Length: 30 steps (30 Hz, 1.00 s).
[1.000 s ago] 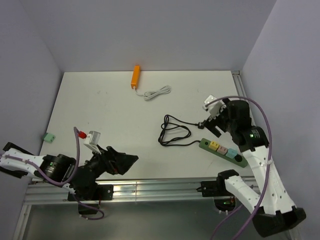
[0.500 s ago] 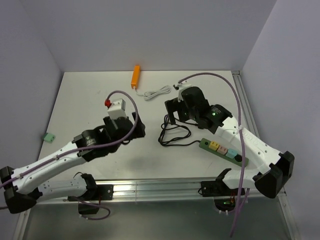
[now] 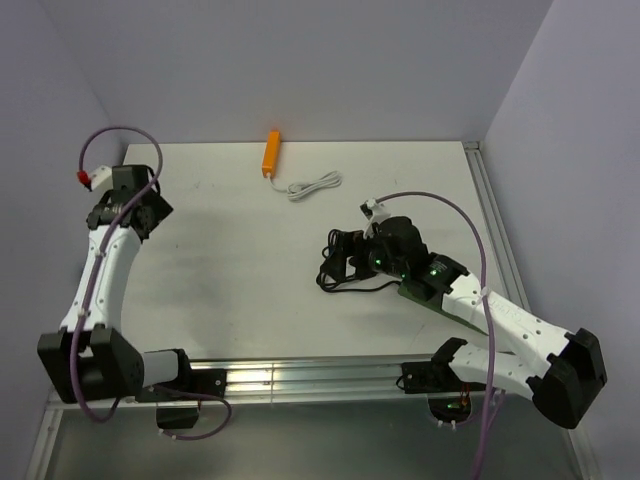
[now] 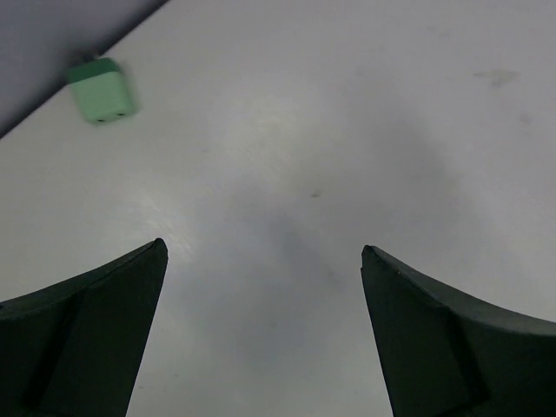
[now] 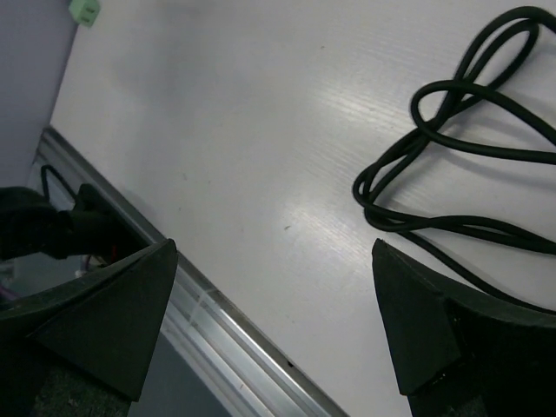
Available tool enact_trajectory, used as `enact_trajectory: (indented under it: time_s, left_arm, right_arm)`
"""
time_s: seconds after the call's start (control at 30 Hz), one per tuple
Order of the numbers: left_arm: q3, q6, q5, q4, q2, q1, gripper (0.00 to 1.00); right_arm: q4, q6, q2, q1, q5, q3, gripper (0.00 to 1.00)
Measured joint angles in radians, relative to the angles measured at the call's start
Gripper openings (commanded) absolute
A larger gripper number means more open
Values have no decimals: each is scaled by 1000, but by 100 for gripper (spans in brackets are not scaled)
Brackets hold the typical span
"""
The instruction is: Insert the plug
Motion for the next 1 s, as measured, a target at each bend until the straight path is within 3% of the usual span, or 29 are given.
enact_trajectory:
  time_s: [0.1, 0.27, 0.57, 0.77, 1.0]
  left_arm:
    - [36, 7, -36, -4, 139, 125, 98]
    - [25, -6, -70, 39, 273, 236, 97]
    - [-52, -24, -154, 146, 281, 354, 95]
    - [-43, -10, -197, 181, 386, 379, 94]
    - [-40, -10, -242, 219, 456, 397, 81]
  right_arm:
    - [44, 19, -32, 24, -37, -29, 100]
    - [80, 36, -126, 54, -93, -61, 100]
    - [85, 12, -232, 59, -122, -84, 100]
    - [93, 1, -241, 59, -147, -144, 100]
    - [95, -22, -242, 59, -165, -166, 100]
